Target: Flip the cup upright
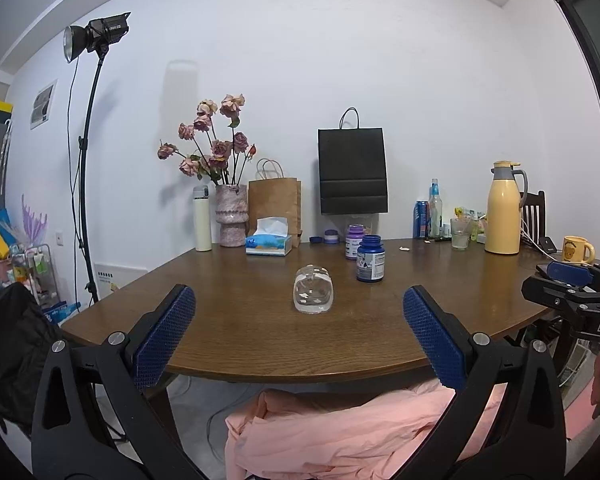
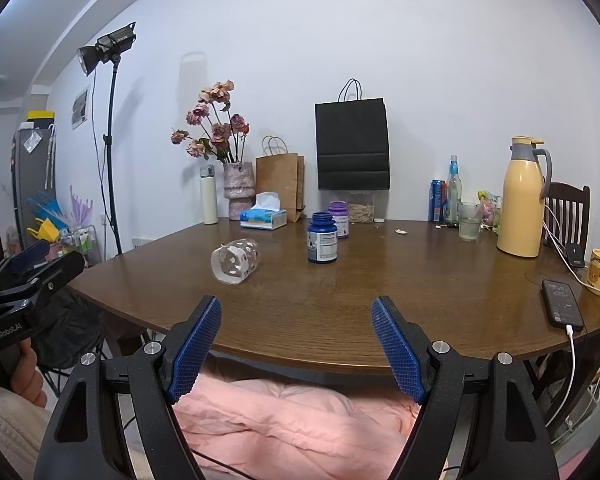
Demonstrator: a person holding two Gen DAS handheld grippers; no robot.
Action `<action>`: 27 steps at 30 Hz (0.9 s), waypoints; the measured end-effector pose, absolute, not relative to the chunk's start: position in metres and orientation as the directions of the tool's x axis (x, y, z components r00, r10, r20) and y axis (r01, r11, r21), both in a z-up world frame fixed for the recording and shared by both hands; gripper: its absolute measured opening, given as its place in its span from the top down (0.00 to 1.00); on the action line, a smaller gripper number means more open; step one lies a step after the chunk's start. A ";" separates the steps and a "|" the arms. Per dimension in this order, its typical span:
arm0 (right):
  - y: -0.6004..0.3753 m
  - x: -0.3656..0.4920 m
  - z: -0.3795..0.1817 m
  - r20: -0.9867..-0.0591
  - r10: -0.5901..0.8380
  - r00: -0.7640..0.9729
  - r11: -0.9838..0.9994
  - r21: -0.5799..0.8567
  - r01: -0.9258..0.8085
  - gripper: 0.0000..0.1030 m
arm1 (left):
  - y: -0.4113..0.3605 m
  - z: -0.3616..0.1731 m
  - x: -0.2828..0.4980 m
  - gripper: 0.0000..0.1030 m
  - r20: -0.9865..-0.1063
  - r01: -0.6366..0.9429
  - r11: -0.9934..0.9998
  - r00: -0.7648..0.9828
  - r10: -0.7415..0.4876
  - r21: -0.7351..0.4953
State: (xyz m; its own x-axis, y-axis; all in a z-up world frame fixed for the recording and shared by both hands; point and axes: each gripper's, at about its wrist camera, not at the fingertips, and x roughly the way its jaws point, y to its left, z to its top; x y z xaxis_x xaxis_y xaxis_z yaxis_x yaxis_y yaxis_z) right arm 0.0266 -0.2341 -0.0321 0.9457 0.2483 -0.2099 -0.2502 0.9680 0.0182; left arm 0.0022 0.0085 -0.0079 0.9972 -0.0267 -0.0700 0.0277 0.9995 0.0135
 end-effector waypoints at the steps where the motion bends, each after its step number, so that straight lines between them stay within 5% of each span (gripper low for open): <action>1: -0.234 0.027 -0.032 -0.209 0.248 0.946 0.968 0.018 -0.250 0.20 | 0.009 -0.008 0.002 0.00 -0.070 0.028 1.000 0.997 -0.027 0.013; 27: -0.236 0.027 -0.032 -0.207 0.243 0.948 0.969 0.016 -0.245 0.20 | 0.012 -0.010 0.004 0.00 -0.067 0.024 1.000 0.997 -0.023 0.016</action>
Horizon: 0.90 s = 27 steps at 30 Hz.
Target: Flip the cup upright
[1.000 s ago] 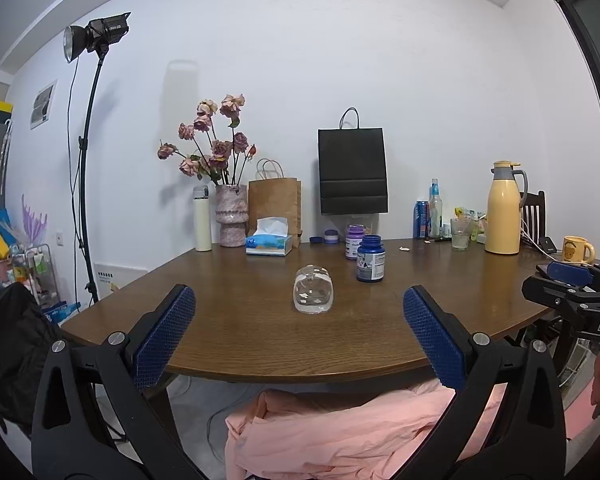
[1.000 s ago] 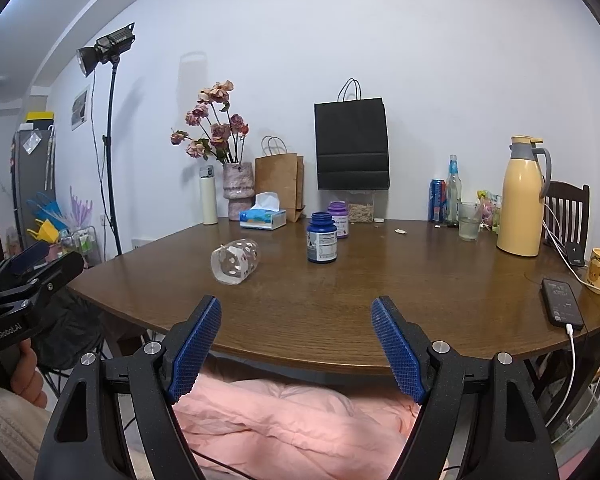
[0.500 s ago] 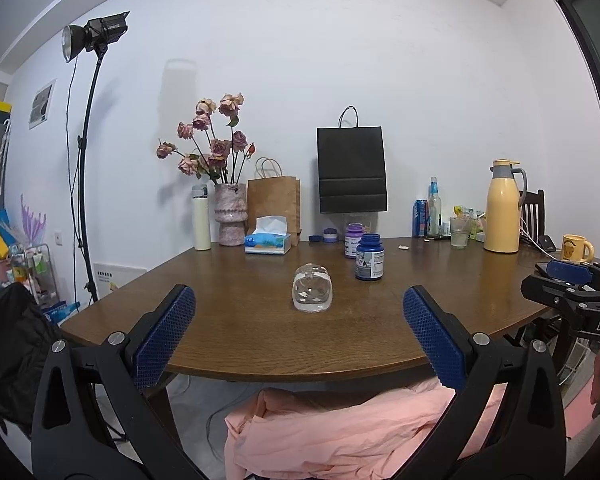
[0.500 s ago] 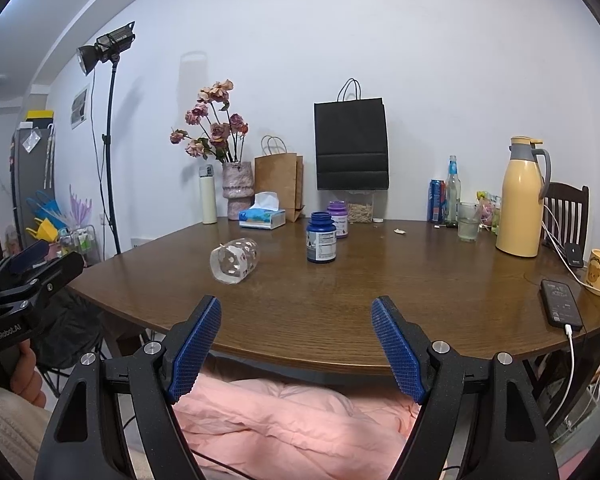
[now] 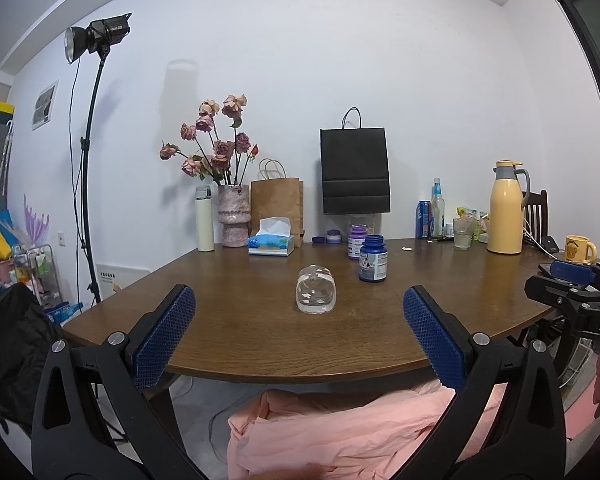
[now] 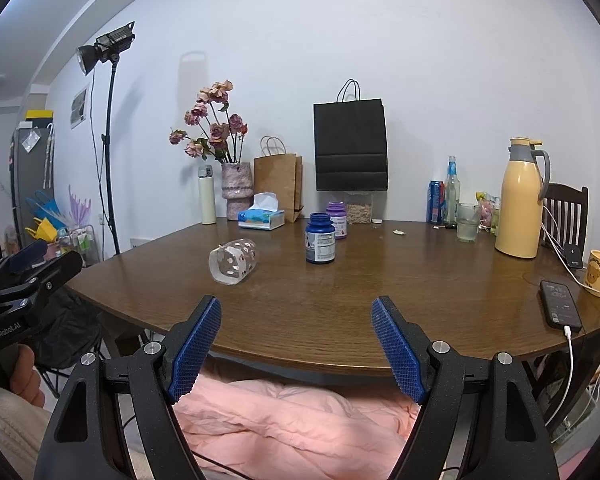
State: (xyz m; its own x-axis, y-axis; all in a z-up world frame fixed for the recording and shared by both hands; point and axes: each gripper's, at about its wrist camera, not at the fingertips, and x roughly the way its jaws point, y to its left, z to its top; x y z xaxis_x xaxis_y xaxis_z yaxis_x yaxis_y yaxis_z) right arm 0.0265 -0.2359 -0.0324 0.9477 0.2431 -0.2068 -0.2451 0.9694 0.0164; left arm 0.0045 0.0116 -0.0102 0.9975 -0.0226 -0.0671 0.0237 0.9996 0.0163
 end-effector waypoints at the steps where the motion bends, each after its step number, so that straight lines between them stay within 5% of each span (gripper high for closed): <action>1: -0.236 0.027 -0.032 -0.207 0.243 0.948 0.969 0.017 -0.245 0.20 | 0.012 -0.010 0.004 0.00 -0.067 0.023 1.000 0.998 -0.022 0.016; 27: -0.238 0.030 -0.032 -0.221 0.240 0.945 0.970 0.017 -0.242 0.20 | 0.017 -0.009 0.003 0.00 -0.065 0.022 1.000 0.998 -0.021 0.014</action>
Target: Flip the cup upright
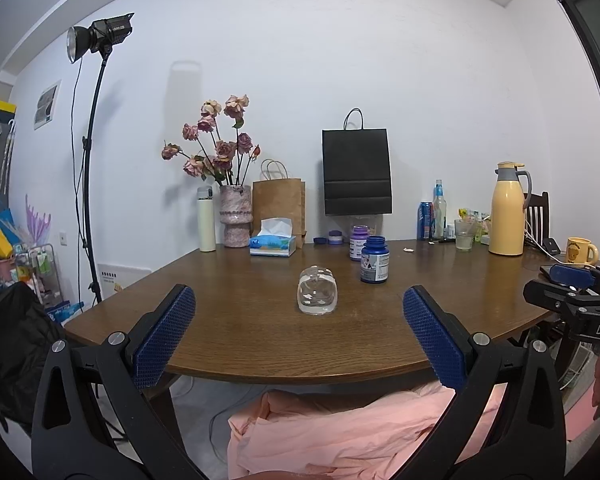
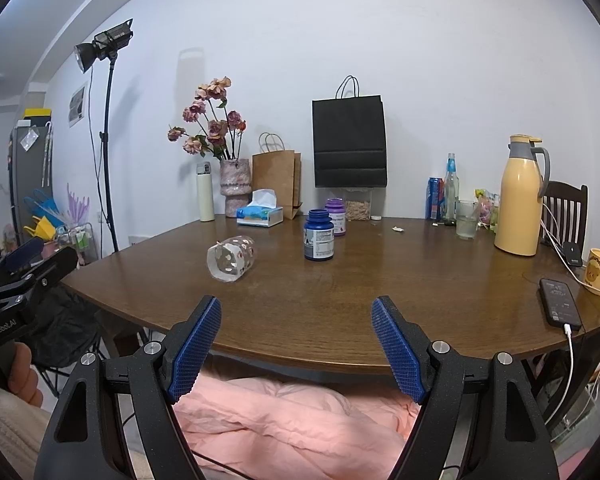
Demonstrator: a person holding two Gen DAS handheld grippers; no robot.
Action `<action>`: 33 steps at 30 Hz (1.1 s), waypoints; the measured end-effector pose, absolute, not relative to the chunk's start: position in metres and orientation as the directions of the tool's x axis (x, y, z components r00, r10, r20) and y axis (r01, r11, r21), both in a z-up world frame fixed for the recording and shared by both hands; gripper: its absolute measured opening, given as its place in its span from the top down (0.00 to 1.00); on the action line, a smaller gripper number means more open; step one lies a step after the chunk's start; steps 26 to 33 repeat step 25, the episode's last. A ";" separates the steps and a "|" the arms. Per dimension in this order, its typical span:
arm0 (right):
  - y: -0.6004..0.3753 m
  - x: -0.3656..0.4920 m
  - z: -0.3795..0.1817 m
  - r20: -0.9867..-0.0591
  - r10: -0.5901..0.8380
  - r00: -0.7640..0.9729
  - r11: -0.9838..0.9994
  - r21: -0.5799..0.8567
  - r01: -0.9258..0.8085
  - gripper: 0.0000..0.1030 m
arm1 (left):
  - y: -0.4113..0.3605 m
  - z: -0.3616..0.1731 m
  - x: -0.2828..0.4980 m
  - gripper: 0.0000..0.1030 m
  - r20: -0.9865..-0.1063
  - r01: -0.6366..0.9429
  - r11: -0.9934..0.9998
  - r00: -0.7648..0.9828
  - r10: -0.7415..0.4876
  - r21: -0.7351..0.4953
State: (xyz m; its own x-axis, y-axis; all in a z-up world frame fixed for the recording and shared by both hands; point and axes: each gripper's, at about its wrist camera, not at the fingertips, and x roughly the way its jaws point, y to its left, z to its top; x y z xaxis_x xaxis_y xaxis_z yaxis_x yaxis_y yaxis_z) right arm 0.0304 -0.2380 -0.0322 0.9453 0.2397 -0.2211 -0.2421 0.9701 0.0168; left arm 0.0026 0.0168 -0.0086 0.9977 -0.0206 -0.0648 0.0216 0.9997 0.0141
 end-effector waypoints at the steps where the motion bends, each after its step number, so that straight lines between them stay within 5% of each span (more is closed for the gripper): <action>1: -0.238 0.030 -0.032 -0.221 0.240 0.945 0.970 0.017 -0.242 0.20 | 0.017 -0.009 0.003 0.00 -0.065 0.022 1.000 0.998 -0.021 0.014; 33: -0.237 0.032 -0.035 -0.230 0.242 0.943 0.970 0.021 -0.243 0.20 | 0.014 -0.010 0.001 0.00 -0.069 0.025 1.000 0.997 -0.024 0.017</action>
